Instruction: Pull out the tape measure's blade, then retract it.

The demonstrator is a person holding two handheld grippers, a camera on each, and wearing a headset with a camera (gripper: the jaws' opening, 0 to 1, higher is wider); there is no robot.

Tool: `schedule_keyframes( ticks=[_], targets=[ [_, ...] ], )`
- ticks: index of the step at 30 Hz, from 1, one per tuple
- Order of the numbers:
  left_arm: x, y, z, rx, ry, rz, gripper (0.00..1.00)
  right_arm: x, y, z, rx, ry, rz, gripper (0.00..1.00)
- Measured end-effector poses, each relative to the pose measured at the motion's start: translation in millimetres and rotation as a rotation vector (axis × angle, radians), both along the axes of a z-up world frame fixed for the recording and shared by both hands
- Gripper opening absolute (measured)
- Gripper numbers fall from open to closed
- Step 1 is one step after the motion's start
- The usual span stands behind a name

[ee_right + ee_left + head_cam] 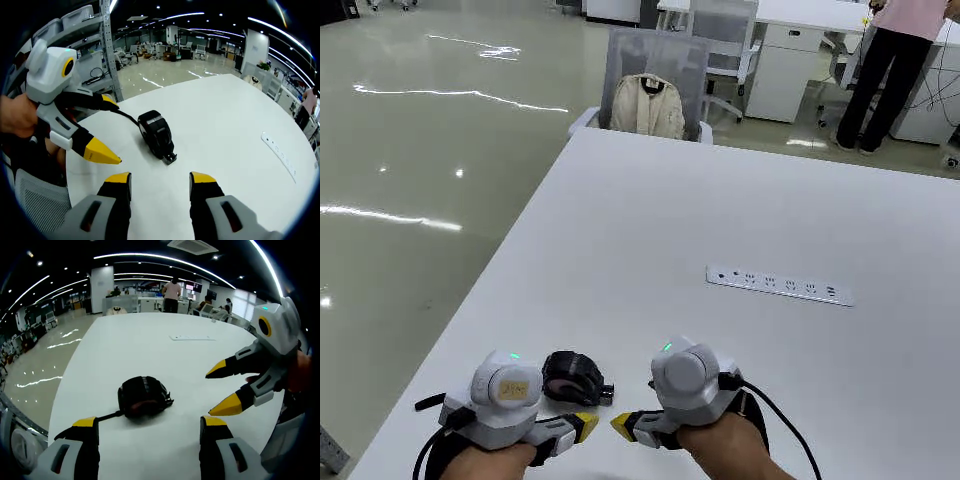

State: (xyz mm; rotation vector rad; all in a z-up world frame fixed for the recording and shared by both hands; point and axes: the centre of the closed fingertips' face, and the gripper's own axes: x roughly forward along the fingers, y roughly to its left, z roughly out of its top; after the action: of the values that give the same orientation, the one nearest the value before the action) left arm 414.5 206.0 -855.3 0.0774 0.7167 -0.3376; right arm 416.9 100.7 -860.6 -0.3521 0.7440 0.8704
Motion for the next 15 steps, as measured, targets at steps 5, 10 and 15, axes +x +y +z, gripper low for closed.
schedule_keyframes(
  ticks=[5, 10, 15],
  targets=[
    [-9.6, 1.3, 0.3, -0.003, 0.007, -0.012, 0.8, -5.1, -2.8, 12.3, 0.036, -0.024, -0.052, 0.49],
    [-16.4, 3.5, -0.5, -0.006, 0.012, -0.022, 0.83, -8.4, -4.0, 18.1, 0.05, -0.029, -0.08, 0.51],
    [-24.4, 7.7, -0.4, -0.01, 0.023, -0.02, 0.83, -14.8, -6.5, 20.5, 0.058, -0.024, -0.104, 0.53]
  ],
)
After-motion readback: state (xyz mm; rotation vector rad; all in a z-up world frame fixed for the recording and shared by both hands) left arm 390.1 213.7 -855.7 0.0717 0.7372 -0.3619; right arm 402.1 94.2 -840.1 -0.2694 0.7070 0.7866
